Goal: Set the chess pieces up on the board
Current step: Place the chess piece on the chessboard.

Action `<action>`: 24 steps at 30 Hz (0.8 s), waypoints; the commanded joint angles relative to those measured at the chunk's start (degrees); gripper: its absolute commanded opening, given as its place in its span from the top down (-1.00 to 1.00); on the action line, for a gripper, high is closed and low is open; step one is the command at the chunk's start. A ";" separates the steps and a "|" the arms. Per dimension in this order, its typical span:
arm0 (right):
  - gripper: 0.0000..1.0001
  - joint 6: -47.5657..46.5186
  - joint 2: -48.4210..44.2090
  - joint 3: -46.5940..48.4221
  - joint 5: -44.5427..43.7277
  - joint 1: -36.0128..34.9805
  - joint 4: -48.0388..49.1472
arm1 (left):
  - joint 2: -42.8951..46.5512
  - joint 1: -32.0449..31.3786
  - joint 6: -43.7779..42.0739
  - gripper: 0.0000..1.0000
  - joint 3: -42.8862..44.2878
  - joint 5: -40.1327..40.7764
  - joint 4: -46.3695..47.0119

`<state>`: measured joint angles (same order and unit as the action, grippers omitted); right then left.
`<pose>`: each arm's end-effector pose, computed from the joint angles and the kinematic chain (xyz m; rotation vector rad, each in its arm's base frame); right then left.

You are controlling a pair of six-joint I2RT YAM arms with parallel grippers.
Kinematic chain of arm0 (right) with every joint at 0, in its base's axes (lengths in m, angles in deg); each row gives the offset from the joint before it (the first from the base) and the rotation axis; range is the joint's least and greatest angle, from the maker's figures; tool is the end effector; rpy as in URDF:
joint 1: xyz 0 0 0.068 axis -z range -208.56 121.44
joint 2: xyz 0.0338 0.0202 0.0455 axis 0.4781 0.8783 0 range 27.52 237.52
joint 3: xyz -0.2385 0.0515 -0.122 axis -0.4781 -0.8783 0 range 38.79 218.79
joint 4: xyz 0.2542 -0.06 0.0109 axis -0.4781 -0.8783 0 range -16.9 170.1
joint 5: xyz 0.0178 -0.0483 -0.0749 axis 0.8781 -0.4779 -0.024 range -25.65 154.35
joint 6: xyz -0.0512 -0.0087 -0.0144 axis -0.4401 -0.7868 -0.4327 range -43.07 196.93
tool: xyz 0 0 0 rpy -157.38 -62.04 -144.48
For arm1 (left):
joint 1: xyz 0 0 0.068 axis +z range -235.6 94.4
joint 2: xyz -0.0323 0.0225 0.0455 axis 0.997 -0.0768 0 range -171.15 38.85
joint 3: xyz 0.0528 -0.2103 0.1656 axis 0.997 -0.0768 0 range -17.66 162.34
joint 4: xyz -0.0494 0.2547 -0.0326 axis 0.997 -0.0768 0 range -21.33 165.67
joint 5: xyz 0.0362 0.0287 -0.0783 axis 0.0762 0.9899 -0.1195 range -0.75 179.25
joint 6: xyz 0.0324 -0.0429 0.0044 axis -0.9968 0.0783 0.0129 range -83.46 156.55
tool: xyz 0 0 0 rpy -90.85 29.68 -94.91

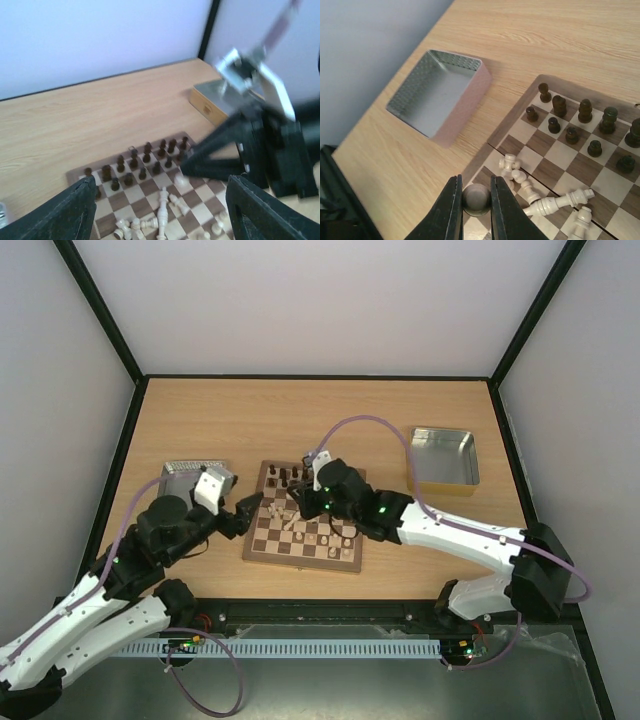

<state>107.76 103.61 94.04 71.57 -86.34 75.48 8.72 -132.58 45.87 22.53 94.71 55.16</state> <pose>0.1591 0.2608 0.2917 -0.5958 2.1113 1.0656 0.0912 -0.0927 0.3281 0.5117 1.7209 -0.6293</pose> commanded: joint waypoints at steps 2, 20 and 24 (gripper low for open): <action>0.89 -4.72 4.98 1.33 -12.82 -5.36 -2.72 | 3.11 -0.20 6.40 -0.47 2.21 12.73 2.91; 0.89 -4.48 19.37 6.50 -19.81 -14.56 -6.15 | 5.89 -0.22 9.92 -0.49 -0.21 19.30 5.24; 0.88 -3.73 20.65 6.60 -19.64 -14.97 -7.41 | 5.87 -0.21 9.79 -0.49 -0.67 19.49 5.01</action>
<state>103.13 123.28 99.06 54.05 -100.72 71.19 14.29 -132.58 55.20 22.62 112.43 58.64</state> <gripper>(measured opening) 0.094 0.741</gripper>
